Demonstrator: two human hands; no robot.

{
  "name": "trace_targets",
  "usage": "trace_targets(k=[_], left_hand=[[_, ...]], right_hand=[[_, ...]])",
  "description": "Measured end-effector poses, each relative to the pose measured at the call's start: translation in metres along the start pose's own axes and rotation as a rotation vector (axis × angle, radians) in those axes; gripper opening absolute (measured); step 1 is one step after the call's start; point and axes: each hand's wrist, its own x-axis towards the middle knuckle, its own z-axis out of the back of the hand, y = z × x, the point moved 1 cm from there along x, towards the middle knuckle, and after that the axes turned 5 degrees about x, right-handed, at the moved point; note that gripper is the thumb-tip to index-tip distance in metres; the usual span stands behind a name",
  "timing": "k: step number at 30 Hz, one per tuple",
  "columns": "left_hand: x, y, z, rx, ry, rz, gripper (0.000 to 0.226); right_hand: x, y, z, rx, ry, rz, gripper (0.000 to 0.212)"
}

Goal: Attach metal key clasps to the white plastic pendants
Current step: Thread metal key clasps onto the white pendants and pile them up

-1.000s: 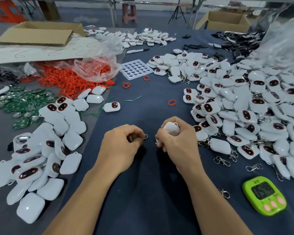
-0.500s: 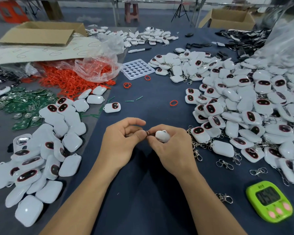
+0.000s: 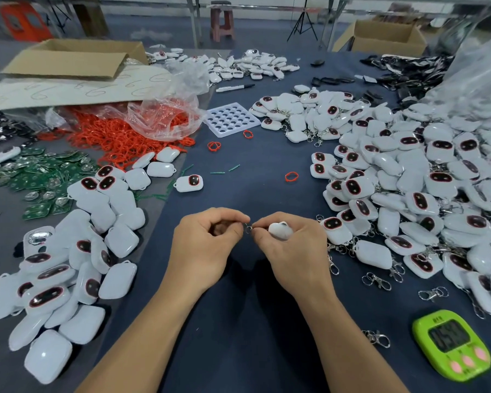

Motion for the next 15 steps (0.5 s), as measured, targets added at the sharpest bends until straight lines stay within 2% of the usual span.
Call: trace_targets(k=[4,7,12,15], left_hand=[[-0.004,-0.004,0.000,0.074,-0.016,-0.005,0.029],[-0.007,-0.008,-0.002,0.119,-0.012,-0.019,0.030],[-0.011,-0.012,-0.001,0.096,-0.041,-0.041,0.030],[-0.010,-0.012,-0.002,0.051,-0.018,-0.030,0.035]], right_hand=[[0.000,0.001,0.001,0.088,-0.053,-0.001,0.015],[-0.001,0.001,0.001,0.030,-0.019,0.034,0.013],[-0.001,0.000,0.000,0.008,0.035,0.040,0.018],[-0.001,0.000,0.002,0.025,0.009,0.029,0.020]])
